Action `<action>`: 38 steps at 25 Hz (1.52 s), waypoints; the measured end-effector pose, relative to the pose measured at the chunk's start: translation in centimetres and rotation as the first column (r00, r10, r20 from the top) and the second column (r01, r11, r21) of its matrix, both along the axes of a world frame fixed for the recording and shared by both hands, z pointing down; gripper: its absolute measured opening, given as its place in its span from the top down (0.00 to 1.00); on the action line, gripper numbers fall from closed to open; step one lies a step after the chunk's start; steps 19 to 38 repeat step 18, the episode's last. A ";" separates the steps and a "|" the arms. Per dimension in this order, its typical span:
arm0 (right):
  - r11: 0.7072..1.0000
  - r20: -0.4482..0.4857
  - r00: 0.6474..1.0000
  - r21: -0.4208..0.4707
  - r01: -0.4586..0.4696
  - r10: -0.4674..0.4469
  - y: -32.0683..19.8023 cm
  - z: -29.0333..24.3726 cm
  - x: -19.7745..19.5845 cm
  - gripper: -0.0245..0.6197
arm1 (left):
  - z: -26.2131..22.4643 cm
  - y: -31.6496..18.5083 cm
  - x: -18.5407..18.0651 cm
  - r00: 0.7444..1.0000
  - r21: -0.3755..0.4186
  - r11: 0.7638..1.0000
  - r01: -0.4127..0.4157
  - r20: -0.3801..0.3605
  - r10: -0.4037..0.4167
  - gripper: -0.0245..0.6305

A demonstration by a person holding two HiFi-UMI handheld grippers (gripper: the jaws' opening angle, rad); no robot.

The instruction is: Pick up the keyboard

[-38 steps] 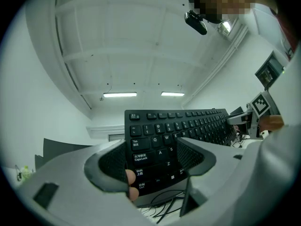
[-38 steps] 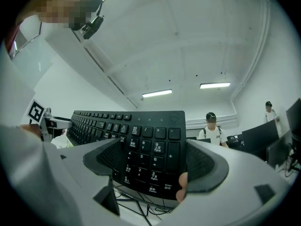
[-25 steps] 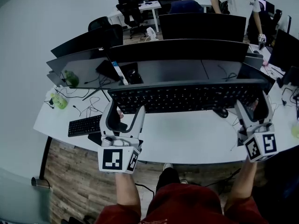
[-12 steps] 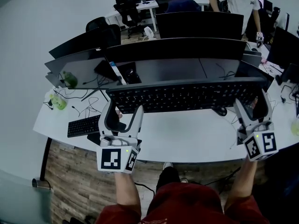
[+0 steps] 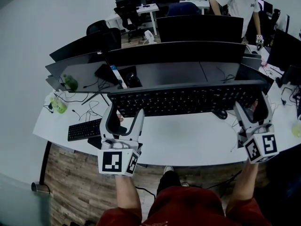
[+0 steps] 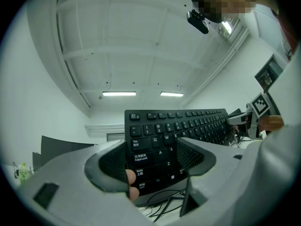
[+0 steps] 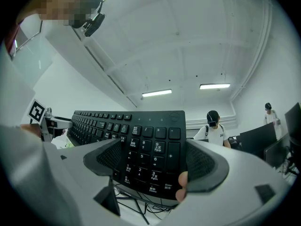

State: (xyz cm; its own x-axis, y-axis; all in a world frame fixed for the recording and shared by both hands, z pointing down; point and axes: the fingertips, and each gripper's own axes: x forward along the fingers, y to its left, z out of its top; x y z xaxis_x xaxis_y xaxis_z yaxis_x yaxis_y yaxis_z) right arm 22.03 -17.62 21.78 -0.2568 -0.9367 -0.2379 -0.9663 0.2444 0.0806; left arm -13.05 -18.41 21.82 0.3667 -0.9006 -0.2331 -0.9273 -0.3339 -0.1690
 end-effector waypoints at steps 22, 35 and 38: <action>1.000 0.000 1.000 -0.003 -0.001 0.001 0.0 0.0 0.1 0.33 | 0.0 -0.1 0.0 1.000 -0.004 1.000 -0.001 -0.002 0.001 0.45; 1.000 0.000 1.000 -0.003 -0.001 0.001 0.0 0.0 0.1 0.33 | 0.0 -0.1 0.0 1.000 -0.004 1.000 -0.001 -0.002 0.001 0.45; 1.000 0.000 1.000 -0.003 -0.001 0.001 0.0 0.0 0.1 0.33 | 0.0 -0.1 0.0 1.000 -0.004 1.000 -0.001 -0.002 0.001 0.45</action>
